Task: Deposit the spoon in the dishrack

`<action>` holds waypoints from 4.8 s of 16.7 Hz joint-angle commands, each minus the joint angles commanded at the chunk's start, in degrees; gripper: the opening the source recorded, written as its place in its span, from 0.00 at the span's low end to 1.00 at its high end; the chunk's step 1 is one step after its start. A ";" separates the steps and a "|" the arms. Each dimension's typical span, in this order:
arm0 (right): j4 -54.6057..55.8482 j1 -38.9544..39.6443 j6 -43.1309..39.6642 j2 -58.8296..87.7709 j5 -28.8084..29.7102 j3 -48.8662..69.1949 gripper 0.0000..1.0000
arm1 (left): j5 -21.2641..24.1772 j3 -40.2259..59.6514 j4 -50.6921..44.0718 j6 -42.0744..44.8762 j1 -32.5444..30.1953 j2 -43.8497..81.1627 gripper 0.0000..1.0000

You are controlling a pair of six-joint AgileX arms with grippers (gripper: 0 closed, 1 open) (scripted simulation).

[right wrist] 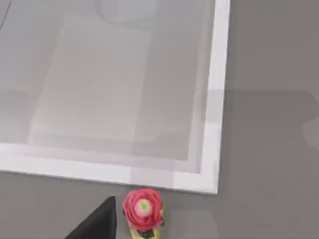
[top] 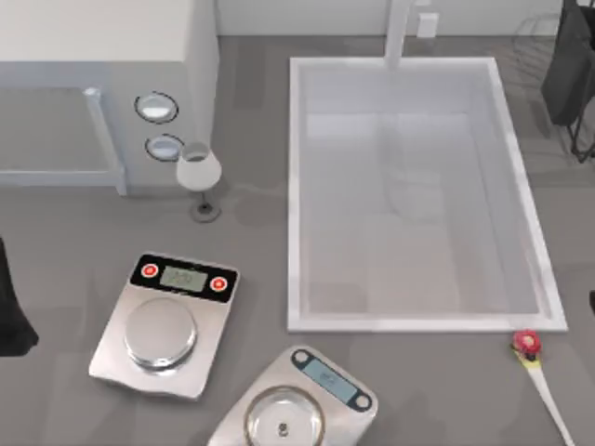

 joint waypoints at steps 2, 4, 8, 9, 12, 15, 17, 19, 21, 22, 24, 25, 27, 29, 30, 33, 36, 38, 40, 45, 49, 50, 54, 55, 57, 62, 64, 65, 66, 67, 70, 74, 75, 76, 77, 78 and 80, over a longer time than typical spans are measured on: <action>-7.40 2.94 1.81 10.89 -0.19 6.05 1.00 | 0.00 0.00 0.00 0.00 0.00 0.00 1.00; -14.24 5.71 3.44 20.61 -0.34 11.80 1.00 | 0.00 0.00 0.00 0.00 0.00 0.00 1.00; -25.27 10.25 5.92 35.13 -0.25 21.45 1.00 | 0.00 0.00 0.00 0.00 0.00 0.00 1.00; -27.26 11.09 6.36 37.81 -0.18 23.25 1.00 | 0.00 0.00 0.00 0.00 0.00 0.00 1.00; -30.86 12.61 7.19 42.63 0.05 26.59 1.00 | 0.00 0.00 0.00 0.00 0.00 0.00 1.00; -31.15 12.72 7.26 43.00 0.08 26.85 1.00 | 0.00 0.00 0.00 0.00 0.00 0.00 1.00; -31.01 12.46 7.20 42.81 0.05 26.67 1.00 | 0.00 0.00 0.00 0.00 0.00 0.00 1.00; -30.17 12.52 7.18 43.31 0.06 26.13 1.00 | 0.00 0.00 0.00 0.00 0.00 0.00 1.00; -26.98 12.62 7.20 44.90 0.07 24.33 1.00 | 0.00 0.00 0.00 0.00 0.00 0.00 1.00; -24.50 12.67 7.24 46.04 0.07 23.07 1.00 | 0.00 0.00 0.00 0.00 0.00 0.00 1.00; -18.33 12.76 7.37 48.84 0.07 20.05 1.00 | 0.00 0.00 0.00 0.00 0.00 0.00 1.00; -15.06 12.79 7.44 50.33 0.07 18.42 1.00 | 0.00 0.00 0.00 0.00 0.00 0.00 1.00; -9.24 12.87 7.57 53.07 0.07 15.41 1.00 | 0.00 0.00 0.00 0.00 0.00 0.00 1.00; -5.58 12.94 7.67 54.96 0.07 13.37 1.00 | 0.00 0.00 0.00 0.00 0.00 0.00 1.00; -4.66 12.96 7.69 55.45 0.07 12.84 1.00 | 0.00 0.00 0.00 0.00 0.00 0.00 1.00; -4.36 12.97 7.70 55.60 0.07 12.66 1.00 | 0.00 0.00 0.00 0.00 0.00 0.00 1.00; -4.36 12.97 7.70 55.60 0.07 12.66 0.85 | 0.00 0.00 0.00 0.00 0.00 0.00 1.00; -4.36 12.97 7.70 55.60 0.07 12.66 0.70 | 0.00 0.00 0.00 0.00 0.00 0.00 1.00; -4.36 12.97 7.70 55.60 0.07 12.66 0.55 | 0.00 0.00 0.00 0.00 0.00 0.00 1.00; -4.36 12.97 7.70 55.60 0.07 12.66 0.17 | 0.00 0.00 0.00 0.00 0.00 0.00 1.00; -4.36 12.97 7.70 55.60 0.07 12.66 0.00 | 0.00 0.00 0.00 0.00 0.00 0.00 1.00; -4.36 12.97 7.70 55.60 0.07 12.66 0.00 | 0.00 0.00 0.00 0.00 0.00 0.00 1.00; -4.36 12.97 7.70 55.60 0.07 12.66 0.00 | 0.00 0.00 0.00 0.00 0.00 0.00 1.00; -4.36 12.97 7.70 55.60 0.07 12.66 0.00 | 0.00 0.00 0.00 0.00 0.00 0.00 1.00; -8.75 13.01 7.86 51.48 0.72 14.81 0.00 | 0.00 0.00 0.00 0.00 0.00 0.00 1.00; -18.40 13.12 7.93 50.37 0.76 23.79 0.00 | 0.00 0.00 0.00 0.00 0.00 0.00 1.00; -26.48 13.06 7.90 49.26 0.78 29.94 0.00 | 0.00 0.00 0.00 0.00 0.00 0.00 1.00; -31.29 13.01 7.85 48.57 0.78 33.21 0.00 | 0.00 0.00 0.00 0.00 0.00 0.00 1.00; -36.20 12.96 7.77 47.81 0.78 36.51 0.00 | 0.00 0.00 0.00 0.00 0.00 0.00 1.00; -40.85 12.90 7.68 46.98 0.77 39.73 0.00 | 0.00 0.00 0.00 0.00 0.00 0.00 1.00; -51.48 12.65 7.36 44.29 0.73 48.20 0.00 | 0.00 0.00 0.00 0.00 0.00 0.00 1.00; -57.22 12.36 7.07 41.87 0.70 53.66 0.00 | 0.00 0.00 0.00 0.00 0.00 0.00 1.00; -57.25 12.36 7.07 41.85 0.70 53.69 0.00 | 0.00 0.00 0.00 0.00 0.00 0.00 1.00; -57.25 12.36 7.07 41.85 0.70 53.69 0.00 | 0.00 0.00 0.00 0.00 0.00 0.00 1.00; -57.25 12.36 7.07 41.85 0.70 53.69 0.00 | 0.00 0.00 0.00 0.00 0.00 0.00 1.00; -57.09 12.60 7.17 42.05 0.66 53.53 0.00 | 0.00 0.00 0.00 0.00 0.00 0.00 1.00; -56.40 12.01 7.01 41.80 0.29 53.50 0.00 | 0.00 0.00 0.00 0.00 0.00 0.00 1.00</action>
